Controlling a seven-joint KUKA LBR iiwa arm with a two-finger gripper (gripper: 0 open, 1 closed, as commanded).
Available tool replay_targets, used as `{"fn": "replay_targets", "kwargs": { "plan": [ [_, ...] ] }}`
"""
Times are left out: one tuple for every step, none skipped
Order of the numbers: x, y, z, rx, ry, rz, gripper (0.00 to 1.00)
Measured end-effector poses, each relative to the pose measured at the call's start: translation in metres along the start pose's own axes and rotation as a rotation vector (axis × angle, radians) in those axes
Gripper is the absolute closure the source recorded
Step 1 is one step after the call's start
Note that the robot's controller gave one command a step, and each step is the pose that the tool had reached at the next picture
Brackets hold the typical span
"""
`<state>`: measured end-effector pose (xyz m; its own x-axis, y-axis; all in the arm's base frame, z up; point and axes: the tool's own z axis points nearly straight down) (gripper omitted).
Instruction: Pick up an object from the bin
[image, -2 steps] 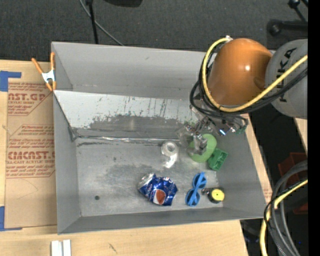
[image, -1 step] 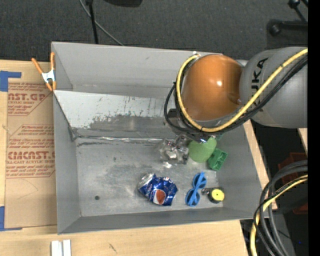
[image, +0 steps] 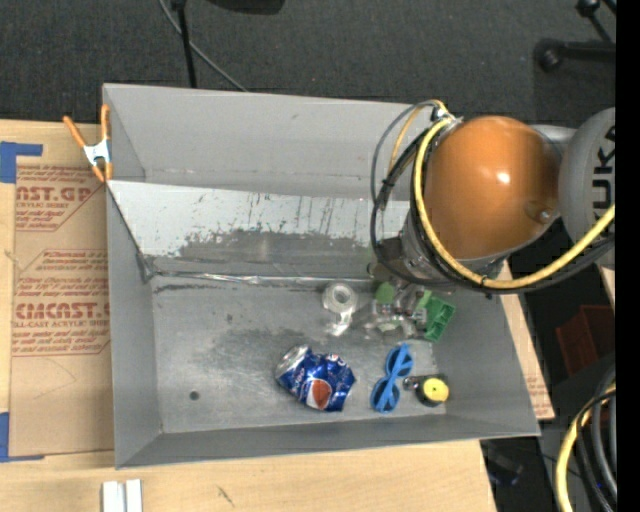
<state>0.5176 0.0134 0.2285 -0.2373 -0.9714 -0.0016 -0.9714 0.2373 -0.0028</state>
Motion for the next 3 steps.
{"fn": "replay_targets", "kwargs": {
  "plan": [
    [0.023,-0.01,0.163,-0.01,0.0,-0.038,1.0],
    [-0.013,0.037,0.064,0.002,-0.003,-0.02,1.0],
    [0.003,0.037,-0.03,0.006,-0.002,0.034,1.0]
  ]
}}
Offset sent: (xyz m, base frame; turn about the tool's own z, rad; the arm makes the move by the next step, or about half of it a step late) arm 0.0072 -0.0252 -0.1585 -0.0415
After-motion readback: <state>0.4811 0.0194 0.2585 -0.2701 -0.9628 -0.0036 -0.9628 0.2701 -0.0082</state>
